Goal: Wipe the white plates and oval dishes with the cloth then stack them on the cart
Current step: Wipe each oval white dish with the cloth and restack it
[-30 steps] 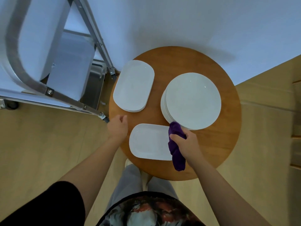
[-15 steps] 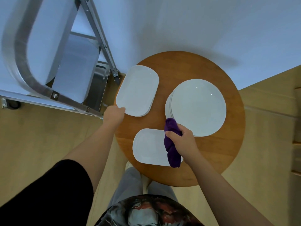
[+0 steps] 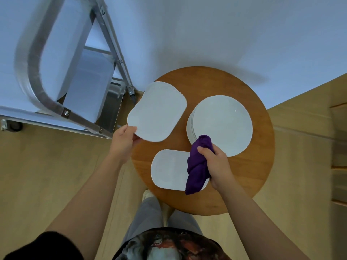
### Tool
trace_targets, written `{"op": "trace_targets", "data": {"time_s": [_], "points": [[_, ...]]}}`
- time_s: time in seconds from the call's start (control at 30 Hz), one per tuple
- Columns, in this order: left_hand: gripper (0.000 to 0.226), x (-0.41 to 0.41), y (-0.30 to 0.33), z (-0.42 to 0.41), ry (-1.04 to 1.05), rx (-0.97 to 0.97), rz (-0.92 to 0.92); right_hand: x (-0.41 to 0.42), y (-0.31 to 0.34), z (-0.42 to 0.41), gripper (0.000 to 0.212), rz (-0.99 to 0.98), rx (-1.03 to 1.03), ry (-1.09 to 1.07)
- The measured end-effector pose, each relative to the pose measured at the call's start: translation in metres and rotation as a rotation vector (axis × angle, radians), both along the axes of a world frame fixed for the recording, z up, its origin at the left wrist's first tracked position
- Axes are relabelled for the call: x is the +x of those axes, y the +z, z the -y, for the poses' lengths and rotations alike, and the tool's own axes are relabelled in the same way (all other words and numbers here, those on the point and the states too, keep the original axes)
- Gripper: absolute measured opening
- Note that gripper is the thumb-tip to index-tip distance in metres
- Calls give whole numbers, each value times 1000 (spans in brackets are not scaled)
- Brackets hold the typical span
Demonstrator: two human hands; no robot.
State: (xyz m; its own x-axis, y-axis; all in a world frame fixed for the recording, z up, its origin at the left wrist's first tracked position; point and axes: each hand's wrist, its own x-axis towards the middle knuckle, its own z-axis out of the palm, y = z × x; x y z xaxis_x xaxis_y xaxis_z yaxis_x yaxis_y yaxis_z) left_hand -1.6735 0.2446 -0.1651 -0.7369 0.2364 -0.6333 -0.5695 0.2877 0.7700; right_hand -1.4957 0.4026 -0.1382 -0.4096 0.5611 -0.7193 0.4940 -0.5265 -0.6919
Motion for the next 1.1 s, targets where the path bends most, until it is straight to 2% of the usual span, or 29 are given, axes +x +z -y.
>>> {"op": "trace_targets", "data": {"time_s": [0.07, 0.2, 0.23, 0.3, 0.4, 0.47, 0.5, 0.57, 0.63, 0.7, 0.77, 0.9, 0.93, 1.0, 1.03, 1.1], "points": [[18, 7, 16, 9, -81, 80, 15, 1, 10, -3, 18, -46, -47, -83], [21, 23, 52, 25, -336, 200, 61, 6, 38, -11, 45, -180, -183, -246], [21, 27, 61, 28, -396, 234, 85, 10, 45, -14, 46, -205, -205, -253], [21, 37, 77, 33, -459, 261, 96, 19, 57, -17, 34, -231, -216, -232], [26, 58, 92, 28, -331, 133, -21, 37, 74, -14, 25, -213, -222, -243], [36, 77, 98, 21, -153, 77, 32, 47, 83, -8, 28, -208, -240, -246], [41, 85, 102, 18, -92, 145, 137, 50, 88, -4, 28, -205, -250, -242], [43, 99, 109, 12, 29, 401, 357, 56, 96, 2, 23, -198, -245, -229], [42, 107, 117, 10, 111, 561, 423, 62, 101, 7, 20, -191, -211, -198], [44, 111, 123, 7, 114, 573, 389, 69, 109, 9, 21, -178, -179, -154], [44, 114, 131, 5, 126, 508, 331, 78, 115, 6, 30, -148, -111, -158], [44, 117, 147, 1, 133, 451, 214, 98, 141, -19, 49, -200, 101, -392], [44, 119, 150, -1, 119, 443, 180, 102, 148, -25, 47, -256, 170, -363], [45, 124, 155, -6, 113, 439, 164, 101, 165, -28, 41, -367, 360, -112], [48, 128, 158, -9, 111, 445, 180, 98, 171, -25, 47, -353, 466, 66], [50, 137, 164, -16, 76, 449, 182, 89, 171, -19, 68, -145, 702, 369]]}}
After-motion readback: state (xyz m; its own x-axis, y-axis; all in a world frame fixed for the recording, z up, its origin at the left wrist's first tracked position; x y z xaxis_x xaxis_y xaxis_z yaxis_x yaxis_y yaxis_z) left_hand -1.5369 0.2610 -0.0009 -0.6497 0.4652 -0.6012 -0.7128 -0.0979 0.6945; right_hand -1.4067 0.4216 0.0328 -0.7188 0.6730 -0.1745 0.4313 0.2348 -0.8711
